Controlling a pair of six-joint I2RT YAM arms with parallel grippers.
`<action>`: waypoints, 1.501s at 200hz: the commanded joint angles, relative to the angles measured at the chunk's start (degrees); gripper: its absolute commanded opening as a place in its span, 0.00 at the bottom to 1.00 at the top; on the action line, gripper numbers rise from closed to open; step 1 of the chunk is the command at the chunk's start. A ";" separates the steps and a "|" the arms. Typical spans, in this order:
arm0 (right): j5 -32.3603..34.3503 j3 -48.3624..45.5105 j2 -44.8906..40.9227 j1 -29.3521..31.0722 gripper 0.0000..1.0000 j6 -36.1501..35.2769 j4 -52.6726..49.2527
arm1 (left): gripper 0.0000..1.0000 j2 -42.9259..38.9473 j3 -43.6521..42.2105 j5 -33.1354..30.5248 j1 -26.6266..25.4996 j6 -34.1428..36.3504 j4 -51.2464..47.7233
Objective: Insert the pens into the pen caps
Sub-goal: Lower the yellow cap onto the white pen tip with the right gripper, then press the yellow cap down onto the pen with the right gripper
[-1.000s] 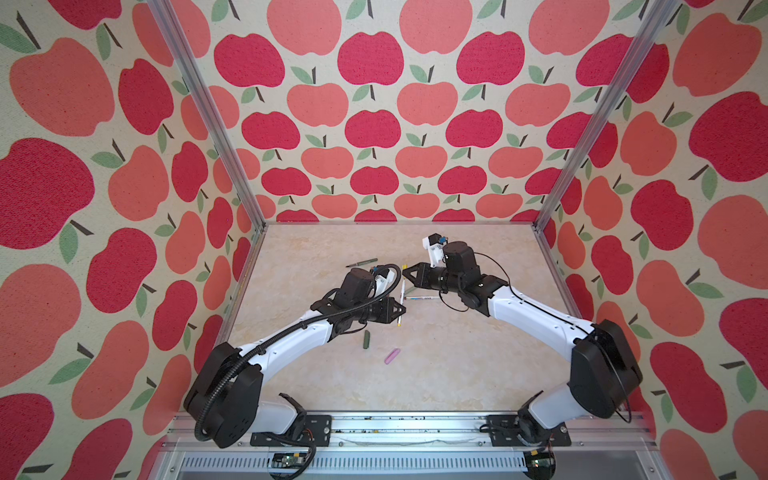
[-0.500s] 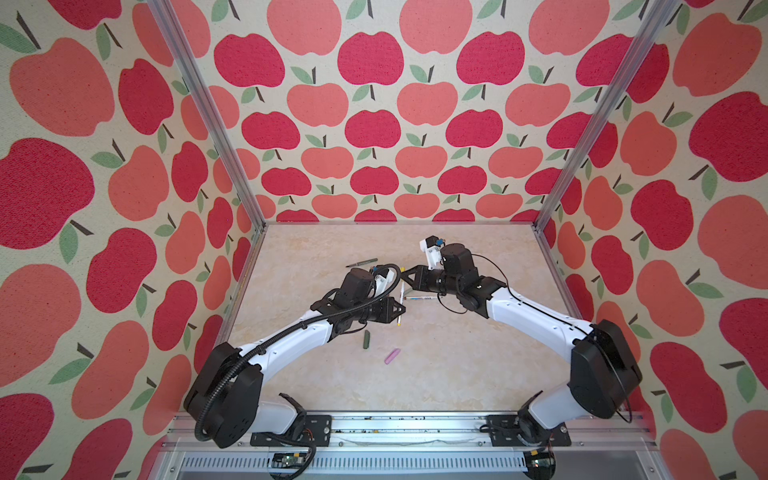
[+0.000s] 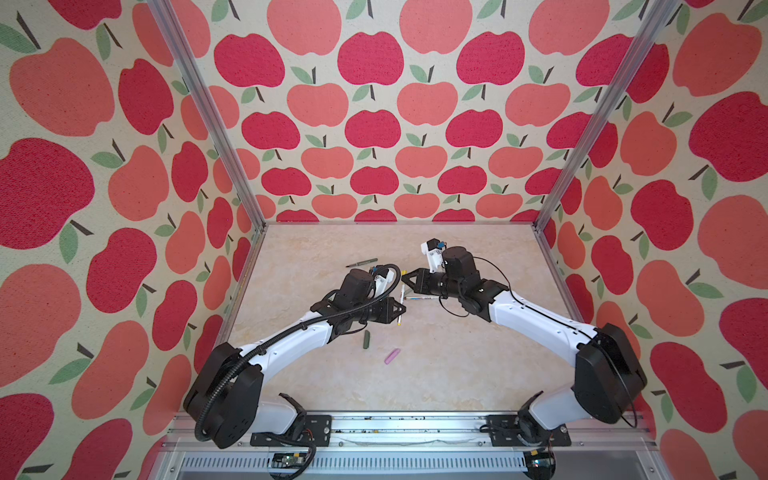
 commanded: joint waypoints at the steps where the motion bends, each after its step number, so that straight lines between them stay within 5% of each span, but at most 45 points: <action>1: 0.15 -1.23 -1.80 0.78 0.02 0.93 0.39 | 0.05 -1.22 -0.38 -3.00 0.96 -0.82 1.87; 133: -3.34 -3.69 -0.52 2.23 0.03 1.08 2.13 | 0.06 -1.46 5.36 -0.16 4.03 6.58 0.70; 160: -4.68 -2.85 -2.04 1.52 0.14 -1.16 0.72 | 0.06 -1.63 6.50 2.32 4.13 10.73 -3.41; 211: -9.71 0.57 -9.40 -3.38 0.57 -9.32 -5.68 | 0.05 -3.99 3.14 5.76 4.27 12.29 -7.65; 238: -10.21 2.51 -10.76 -4.88 0.64 -12.91 -10.76 | 0.05 -5.54 2.81 7.82 3.97 14.55 -11.23; 300: -14.84 6.20 -5.71 -5.40 0.61 -12.00 -10.95 | 0.04 -9.31 2.29 6.69 2.79 19.78 -16.12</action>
